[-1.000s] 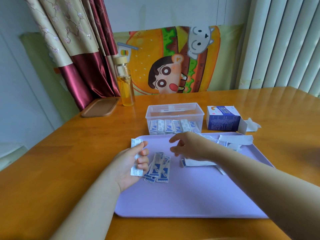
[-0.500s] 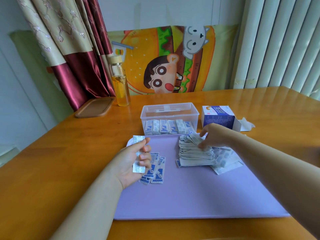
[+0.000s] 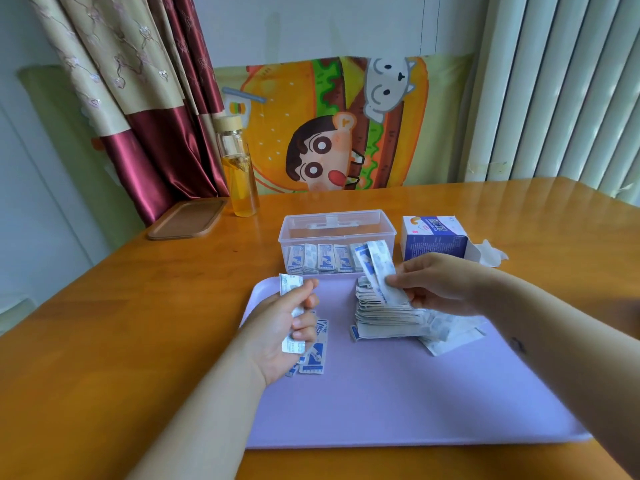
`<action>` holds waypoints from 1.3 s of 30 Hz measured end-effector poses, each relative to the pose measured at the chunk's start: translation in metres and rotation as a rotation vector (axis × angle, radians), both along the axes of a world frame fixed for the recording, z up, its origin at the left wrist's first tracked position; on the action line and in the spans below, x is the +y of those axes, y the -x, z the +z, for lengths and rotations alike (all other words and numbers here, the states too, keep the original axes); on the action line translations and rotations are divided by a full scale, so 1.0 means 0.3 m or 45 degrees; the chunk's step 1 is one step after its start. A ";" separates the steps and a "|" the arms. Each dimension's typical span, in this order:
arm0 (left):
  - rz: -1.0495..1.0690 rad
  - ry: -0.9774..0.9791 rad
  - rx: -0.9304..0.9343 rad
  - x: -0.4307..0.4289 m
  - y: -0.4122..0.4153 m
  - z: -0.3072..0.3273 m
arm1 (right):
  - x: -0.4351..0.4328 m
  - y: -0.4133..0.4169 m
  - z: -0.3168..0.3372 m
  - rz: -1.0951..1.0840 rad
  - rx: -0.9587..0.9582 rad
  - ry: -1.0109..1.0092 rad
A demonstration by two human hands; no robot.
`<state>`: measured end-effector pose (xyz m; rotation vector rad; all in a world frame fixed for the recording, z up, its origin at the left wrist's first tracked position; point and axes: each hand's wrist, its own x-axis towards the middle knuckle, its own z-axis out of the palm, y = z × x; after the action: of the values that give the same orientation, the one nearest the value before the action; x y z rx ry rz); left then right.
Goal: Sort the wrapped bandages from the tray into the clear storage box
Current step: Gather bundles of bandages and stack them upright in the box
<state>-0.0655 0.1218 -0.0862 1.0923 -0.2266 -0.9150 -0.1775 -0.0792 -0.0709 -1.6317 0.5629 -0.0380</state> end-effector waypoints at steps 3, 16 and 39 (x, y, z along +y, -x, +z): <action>0.030 -0.038 -0.195 -0.024 0.030 -0.004 | 0.079 -0.008 -0.010 0.064 -0.061 -0.078; 0.379 -0.149 -0.307 0.089 -0.070 -0.025 | 0.272 -0.080 -0.052 0.224 0.155 0.664; -0.450 -0.107 -0.020 -0.018 0.076 0.026 | 0.307 -0.026 -0.035 0.427 -0.459 1.483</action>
<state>-0.0883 0.1164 -0.0783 1.1578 -0.4058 -1.2402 -0.1696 0.0128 -0.0812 -2.7419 -0.0882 -0.4741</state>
